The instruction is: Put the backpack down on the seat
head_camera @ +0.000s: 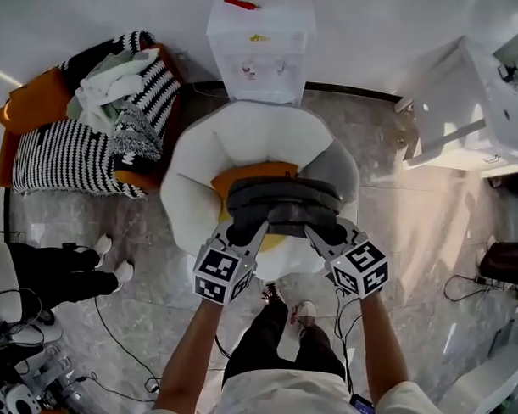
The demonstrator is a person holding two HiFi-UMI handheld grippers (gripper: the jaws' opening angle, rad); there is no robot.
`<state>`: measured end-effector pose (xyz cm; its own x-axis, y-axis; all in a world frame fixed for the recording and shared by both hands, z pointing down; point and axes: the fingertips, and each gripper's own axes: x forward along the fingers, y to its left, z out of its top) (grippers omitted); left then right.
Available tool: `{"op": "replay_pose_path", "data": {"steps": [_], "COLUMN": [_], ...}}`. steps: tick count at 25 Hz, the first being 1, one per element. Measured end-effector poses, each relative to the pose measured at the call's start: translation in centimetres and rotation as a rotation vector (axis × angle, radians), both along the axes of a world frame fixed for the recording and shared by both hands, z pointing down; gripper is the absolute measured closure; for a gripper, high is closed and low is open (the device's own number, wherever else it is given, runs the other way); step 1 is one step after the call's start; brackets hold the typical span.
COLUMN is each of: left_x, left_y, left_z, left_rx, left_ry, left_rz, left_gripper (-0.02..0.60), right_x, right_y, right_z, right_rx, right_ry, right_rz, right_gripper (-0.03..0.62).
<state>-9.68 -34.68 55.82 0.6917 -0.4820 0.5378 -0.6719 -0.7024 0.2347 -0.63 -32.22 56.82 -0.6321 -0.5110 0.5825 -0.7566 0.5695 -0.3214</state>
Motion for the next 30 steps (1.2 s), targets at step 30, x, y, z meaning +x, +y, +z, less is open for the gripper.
{"op": "replay_pose_path", "data": {"steps": [30], "left_x": [1.2], "left_y": [-5.2], "left_z": [11.9], "left_rx": [-0.098], "left_ry": [0.010], "left_rz": [-0.019], "left_gripper": [0.499], "right_x": [1.3], "right_y": [-6.1], "right_z": [11.6], "right_rx": [-0.118], "right_ry": [-0.017], "right_rz": [0.104], "right_gripper": [0.562]}}
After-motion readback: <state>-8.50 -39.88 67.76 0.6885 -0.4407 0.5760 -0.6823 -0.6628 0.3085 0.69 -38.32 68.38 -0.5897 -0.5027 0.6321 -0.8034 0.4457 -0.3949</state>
